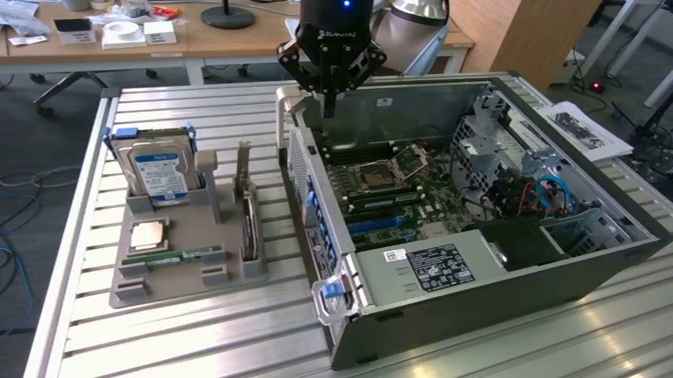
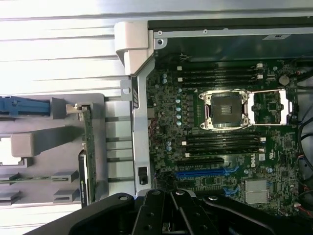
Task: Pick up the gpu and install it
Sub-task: 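Reach for the gpu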
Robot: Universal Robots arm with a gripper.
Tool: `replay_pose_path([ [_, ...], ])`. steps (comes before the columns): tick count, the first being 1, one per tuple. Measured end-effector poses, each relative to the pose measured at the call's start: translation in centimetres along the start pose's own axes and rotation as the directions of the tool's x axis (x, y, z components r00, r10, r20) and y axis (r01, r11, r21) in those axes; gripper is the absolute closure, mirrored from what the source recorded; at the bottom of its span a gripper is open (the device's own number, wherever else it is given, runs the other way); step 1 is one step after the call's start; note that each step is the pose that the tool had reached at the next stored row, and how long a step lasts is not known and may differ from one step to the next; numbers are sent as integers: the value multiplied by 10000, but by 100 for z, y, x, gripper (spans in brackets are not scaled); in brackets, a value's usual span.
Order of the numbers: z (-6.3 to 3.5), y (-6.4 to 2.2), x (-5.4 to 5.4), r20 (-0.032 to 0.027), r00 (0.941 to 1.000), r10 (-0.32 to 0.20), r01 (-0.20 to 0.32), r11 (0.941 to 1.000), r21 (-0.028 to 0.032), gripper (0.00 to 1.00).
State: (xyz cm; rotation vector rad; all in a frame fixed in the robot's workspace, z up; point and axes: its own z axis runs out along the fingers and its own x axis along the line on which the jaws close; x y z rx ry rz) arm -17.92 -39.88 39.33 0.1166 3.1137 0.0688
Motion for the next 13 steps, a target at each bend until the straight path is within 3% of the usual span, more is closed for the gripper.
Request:
replay_pose_path([
  [13, -1, -3, 38, 0, 10000, 0, 0, 10000, -1, 89],
])
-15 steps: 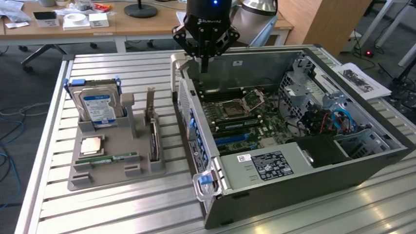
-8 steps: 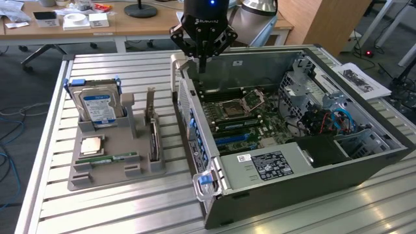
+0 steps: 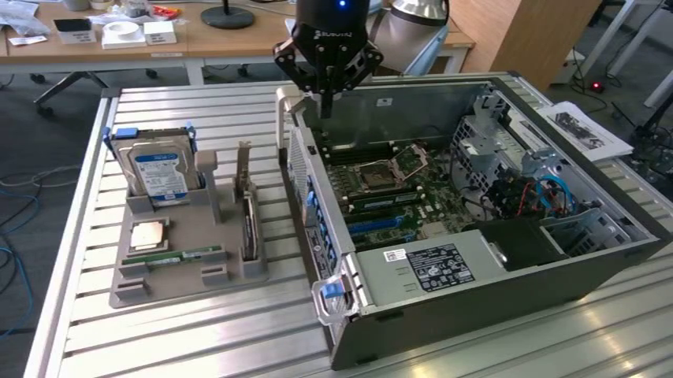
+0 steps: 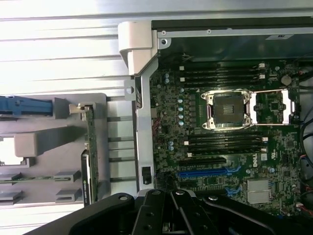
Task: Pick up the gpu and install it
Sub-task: 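Reach for the gpu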
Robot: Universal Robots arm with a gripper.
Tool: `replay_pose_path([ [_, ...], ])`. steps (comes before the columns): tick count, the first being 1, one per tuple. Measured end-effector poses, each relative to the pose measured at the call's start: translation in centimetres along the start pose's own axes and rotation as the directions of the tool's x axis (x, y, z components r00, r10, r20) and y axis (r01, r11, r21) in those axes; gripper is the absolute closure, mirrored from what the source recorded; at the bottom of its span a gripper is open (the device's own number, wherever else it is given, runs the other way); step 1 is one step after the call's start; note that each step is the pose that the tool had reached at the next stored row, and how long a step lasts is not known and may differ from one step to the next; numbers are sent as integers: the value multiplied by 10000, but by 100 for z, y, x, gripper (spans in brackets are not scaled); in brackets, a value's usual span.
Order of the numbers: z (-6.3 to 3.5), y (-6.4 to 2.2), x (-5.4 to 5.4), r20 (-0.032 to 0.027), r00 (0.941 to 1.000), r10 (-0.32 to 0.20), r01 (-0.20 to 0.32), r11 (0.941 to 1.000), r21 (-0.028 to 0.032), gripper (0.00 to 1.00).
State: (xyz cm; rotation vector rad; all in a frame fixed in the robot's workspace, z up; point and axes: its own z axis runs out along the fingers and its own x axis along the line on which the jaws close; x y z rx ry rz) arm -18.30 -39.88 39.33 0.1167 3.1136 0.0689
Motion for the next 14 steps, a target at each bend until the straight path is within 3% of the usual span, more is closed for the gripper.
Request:
replay_pose_path([
  [14, -1, -4, 49, 0, 10000, -3, 3, 10000, 0, 89],
])
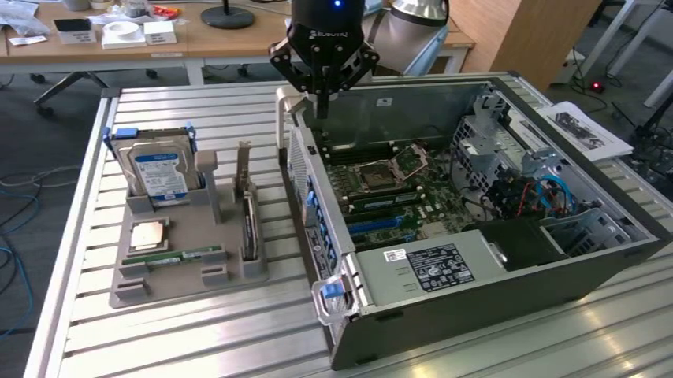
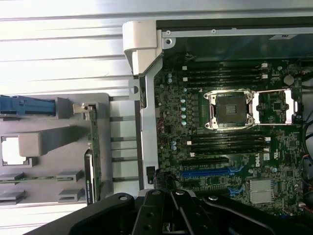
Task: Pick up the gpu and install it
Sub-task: 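Reach for the gpu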
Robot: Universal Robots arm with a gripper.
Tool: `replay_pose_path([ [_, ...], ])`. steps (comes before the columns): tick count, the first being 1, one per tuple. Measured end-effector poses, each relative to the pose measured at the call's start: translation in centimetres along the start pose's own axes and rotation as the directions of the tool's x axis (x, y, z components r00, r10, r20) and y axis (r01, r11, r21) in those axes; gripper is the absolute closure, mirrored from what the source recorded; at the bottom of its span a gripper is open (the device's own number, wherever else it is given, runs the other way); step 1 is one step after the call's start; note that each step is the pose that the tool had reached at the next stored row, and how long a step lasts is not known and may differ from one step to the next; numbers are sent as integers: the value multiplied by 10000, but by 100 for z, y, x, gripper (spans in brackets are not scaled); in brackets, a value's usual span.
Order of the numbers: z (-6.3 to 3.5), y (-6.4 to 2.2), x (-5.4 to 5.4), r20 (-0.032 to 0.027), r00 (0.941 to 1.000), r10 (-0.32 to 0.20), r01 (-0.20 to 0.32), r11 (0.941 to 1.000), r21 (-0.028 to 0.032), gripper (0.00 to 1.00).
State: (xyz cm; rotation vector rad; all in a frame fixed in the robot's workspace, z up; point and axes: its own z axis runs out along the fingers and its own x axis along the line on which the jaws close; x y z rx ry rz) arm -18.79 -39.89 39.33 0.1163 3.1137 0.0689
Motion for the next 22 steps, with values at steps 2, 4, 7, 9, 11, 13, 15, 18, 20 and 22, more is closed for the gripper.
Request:
replay_pose_path([
  [2, 0, 0, 2, -1, 10000, 2, -2, 10000, 0, 89],
  [4, 0, 0, 3, 0, 10000, 2, -2, 10000, 0, 89],
  [7, -1, -1, 16, -1, 10000, 3, -3, 10000, 0, 89],
  [9, -1, -2, 29, -1, 10000, 2, -2, 10000, 1, 89],
  [11, -1, -3, 45, 0, 10000, 2, -2, 10000, 1, 89],
  [13, -2, -4, 60, 0, 10000, 2, -2, 10000, 1, 89],
  [15, -2, -5, 74, 0, 10000, 2, -2, 10000, 0, 89],
  [18, -3, -7, 92, 0, 10000, 2, -2, 10000, 0, 89],
  [20, -3, -7, 103, 0, 10000, 3, -3, 10000, 0, 89],
  [22, -3, -8, 115, 0, 10000, 2, -2, 10000, 0, 89],
])
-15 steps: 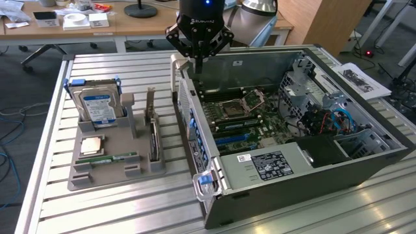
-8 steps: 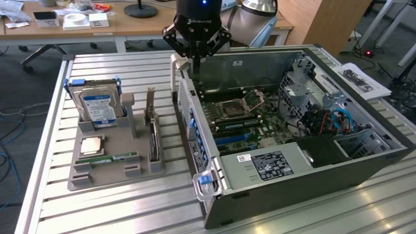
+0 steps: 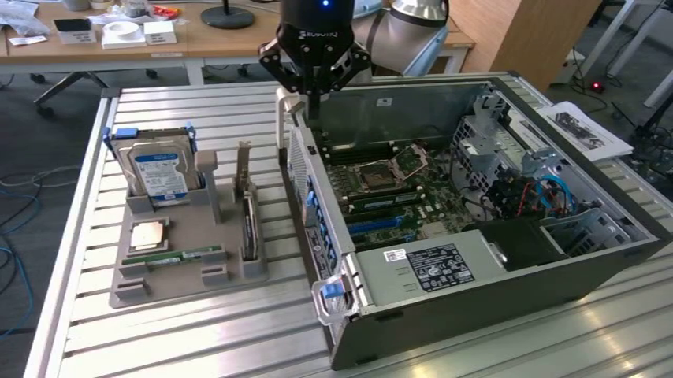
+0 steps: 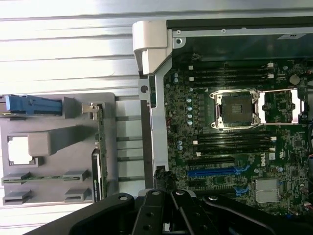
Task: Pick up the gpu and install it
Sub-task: 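Reach for the gpu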
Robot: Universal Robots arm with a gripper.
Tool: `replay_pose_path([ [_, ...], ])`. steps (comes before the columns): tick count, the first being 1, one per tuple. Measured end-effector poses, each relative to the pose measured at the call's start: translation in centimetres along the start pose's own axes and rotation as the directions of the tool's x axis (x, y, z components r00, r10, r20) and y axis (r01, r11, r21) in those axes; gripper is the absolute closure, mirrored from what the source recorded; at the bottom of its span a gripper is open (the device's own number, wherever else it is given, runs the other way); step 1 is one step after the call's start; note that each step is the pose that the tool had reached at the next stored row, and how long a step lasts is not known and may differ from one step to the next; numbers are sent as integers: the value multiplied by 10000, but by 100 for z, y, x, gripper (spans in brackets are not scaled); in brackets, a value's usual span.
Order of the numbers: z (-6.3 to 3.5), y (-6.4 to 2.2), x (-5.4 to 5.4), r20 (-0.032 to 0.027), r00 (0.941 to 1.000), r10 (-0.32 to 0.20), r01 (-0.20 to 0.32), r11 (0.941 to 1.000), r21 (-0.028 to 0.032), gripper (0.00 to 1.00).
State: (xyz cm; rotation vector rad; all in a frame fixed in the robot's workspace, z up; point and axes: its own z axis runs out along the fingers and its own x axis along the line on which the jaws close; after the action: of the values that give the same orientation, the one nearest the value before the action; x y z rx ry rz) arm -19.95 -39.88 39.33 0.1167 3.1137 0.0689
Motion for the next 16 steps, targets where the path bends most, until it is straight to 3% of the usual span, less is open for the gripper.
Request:
replay_pose_path([
  [16, -4, -10, 129, 0, 10000, 0, 0, 10000, 1, 89],
])
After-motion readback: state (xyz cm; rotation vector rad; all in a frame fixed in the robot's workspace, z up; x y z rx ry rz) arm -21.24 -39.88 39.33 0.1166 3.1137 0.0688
